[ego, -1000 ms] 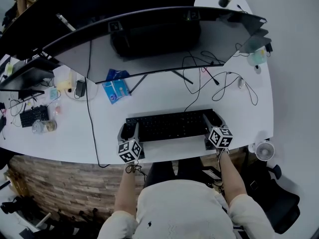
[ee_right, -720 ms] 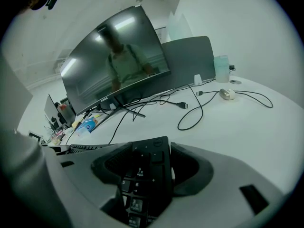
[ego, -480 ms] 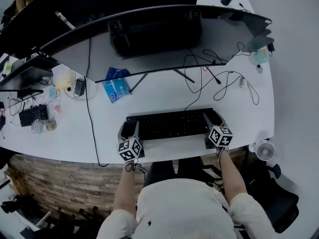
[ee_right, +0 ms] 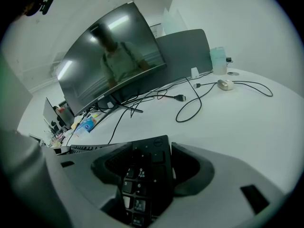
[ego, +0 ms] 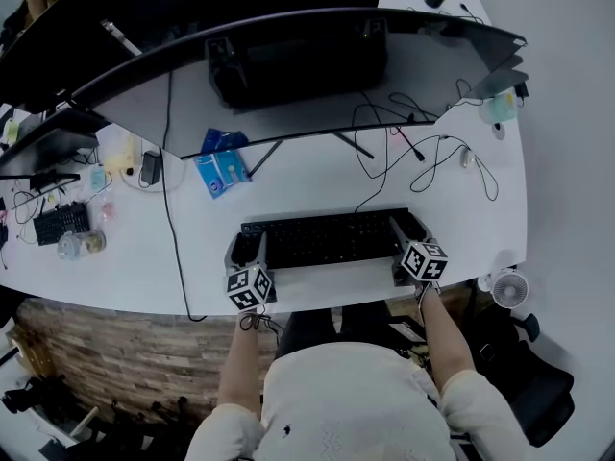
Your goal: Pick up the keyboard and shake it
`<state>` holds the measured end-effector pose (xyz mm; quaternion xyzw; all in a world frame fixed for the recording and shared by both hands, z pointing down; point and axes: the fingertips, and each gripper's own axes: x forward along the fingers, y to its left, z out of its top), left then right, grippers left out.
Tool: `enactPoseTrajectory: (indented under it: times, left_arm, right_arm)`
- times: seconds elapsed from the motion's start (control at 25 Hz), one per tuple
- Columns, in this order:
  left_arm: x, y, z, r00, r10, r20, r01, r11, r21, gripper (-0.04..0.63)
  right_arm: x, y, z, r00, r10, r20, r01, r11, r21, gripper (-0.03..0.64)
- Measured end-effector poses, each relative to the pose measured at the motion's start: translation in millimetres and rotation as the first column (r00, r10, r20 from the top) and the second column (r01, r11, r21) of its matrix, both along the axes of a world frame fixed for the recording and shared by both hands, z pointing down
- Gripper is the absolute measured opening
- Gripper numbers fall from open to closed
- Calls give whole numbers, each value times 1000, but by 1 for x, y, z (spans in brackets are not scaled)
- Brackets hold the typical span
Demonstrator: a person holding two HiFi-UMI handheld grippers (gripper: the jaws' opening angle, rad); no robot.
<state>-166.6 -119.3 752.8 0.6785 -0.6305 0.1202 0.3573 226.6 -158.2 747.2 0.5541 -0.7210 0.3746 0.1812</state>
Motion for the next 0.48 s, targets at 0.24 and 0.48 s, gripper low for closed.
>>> enactPoseTrajectory:
  times: [0.24,0.48]
  left_arm:
    - [0,0,3,1000,3,-6,-3,1000,-5,275]
    - [1,2,4,1000,-3,-18,3,1000,-2,275]
  right_arm:
    - [1,1,1,1000,6,2,-6,1000,1,245]
    - [0,2,0,1000,4,4,-4,1000,12,245]
